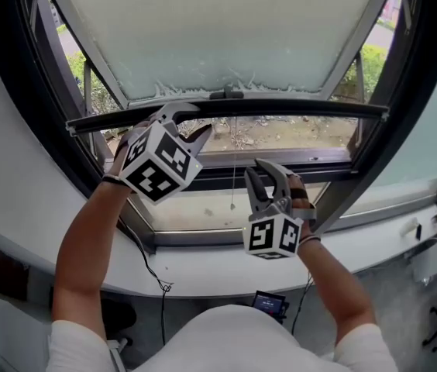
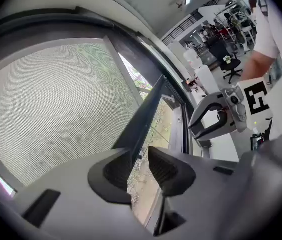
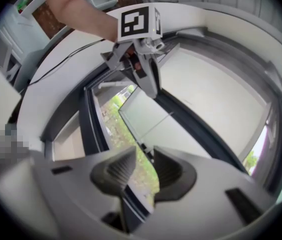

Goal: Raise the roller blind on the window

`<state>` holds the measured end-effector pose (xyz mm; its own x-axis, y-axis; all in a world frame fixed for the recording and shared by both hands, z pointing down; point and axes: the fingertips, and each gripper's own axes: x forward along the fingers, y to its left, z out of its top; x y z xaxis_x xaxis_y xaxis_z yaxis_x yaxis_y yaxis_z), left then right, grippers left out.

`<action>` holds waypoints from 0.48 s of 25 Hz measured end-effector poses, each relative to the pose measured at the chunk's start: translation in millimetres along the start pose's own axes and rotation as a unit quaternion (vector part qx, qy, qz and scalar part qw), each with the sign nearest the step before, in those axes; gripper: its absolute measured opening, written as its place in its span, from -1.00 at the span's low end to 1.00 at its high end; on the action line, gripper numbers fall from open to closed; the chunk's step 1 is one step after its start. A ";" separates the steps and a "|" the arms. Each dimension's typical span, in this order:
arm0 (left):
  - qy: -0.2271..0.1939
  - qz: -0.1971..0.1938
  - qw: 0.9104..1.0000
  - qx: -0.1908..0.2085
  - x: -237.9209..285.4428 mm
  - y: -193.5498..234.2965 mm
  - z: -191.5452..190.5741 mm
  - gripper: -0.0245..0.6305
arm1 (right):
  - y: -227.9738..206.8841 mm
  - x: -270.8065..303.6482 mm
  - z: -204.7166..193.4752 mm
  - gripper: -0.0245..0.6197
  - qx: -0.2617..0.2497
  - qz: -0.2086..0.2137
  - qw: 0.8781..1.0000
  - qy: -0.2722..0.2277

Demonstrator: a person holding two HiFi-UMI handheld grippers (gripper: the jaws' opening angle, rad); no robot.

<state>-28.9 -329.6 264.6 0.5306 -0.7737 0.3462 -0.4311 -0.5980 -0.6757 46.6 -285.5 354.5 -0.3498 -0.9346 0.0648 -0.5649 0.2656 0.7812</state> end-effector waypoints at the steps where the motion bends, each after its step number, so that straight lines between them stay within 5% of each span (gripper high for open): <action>1: 0.000 0.001 1.000 0.000 -0.1 0.7 0.6 -0.57 | 1.5 -0.4 -1.3 -0.62 0.001 0.002 1.000 0.001; 12: 0.001 0.007 1.000 0.001 -5.0 10.4 7.4 -0.57 | 23.6 -0.6 -11.7 -0.62 0.027 0.038 0.999 0.015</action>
<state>-30.6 -330.4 251.0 0.5239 -0.7819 0.3378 -0.4369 -0.5871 -0.6815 42.3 -281.4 380.2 -0.3715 -0.9175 0.1418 -0.5773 0.3479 0.7387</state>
